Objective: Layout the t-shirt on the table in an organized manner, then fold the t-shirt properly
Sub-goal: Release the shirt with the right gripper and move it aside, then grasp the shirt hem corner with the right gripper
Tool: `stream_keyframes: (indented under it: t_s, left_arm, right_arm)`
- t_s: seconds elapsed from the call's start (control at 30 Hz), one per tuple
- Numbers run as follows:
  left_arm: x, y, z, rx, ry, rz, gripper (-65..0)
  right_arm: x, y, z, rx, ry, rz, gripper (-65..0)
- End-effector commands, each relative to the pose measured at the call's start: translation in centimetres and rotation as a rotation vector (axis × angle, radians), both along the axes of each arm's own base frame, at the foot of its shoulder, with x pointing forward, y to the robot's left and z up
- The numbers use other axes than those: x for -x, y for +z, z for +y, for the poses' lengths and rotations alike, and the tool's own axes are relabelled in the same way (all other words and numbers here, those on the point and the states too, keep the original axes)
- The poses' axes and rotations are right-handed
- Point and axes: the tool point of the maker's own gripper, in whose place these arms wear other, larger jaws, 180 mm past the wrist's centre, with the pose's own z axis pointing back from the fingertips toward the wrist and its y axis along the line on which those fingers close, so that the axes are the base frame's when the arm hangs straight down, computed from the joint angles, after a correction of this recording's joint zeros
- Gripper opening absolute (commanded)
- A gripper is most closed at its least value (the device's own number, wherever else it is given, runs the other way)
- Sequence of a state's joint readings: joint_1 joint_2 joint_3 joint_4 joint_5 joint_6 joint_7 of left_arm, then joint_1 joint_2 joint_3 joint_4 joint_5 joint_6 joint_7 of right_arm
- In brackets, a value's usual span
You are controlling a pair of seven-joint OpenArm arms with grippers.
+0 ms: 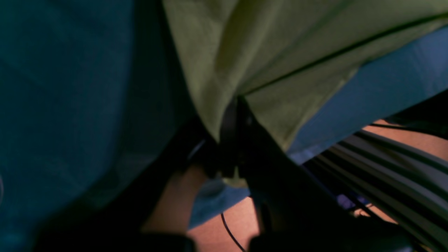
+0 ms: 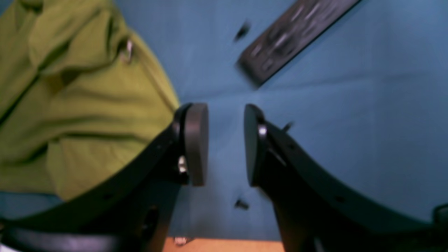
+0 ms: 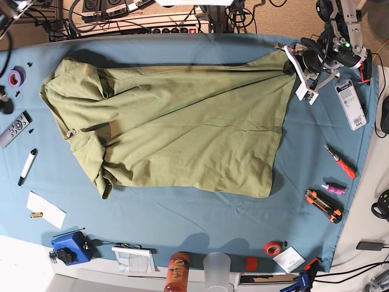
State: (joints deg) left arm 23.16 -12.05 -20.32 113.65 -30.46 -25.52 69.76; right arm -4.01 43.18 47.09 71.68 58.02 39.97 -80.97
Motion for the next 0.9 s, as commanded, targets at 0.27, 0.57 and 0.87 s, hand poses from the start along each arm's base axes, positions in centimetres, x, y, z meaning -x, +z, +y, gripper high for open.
stream_keyframes:
  t_s: [0.27, 0.57, 0.87]
  left_arm:
    - [-1.1, 1.3, -0.7, 0.072, 0.036, -0.058, -65.0]
    - [-1.8, 1.7, -0.8, 0.085, 0.047, -0.099, -65.0]
    - [-1.8, 1.7, -0.8, 0.085, 0.047, -0.099, -65.0]
  right_arm:
    - [-6.7, 0.9, 6.2, -0.024, 0.227, -0.054, -46.9]
    - [-11.9, 2.0, 14.0, 0.318, 0.573, -0.030, -46.9]
    - [-11.8, -2.4, 19.6, 0.593, 0.865, 0.046, -46.9]
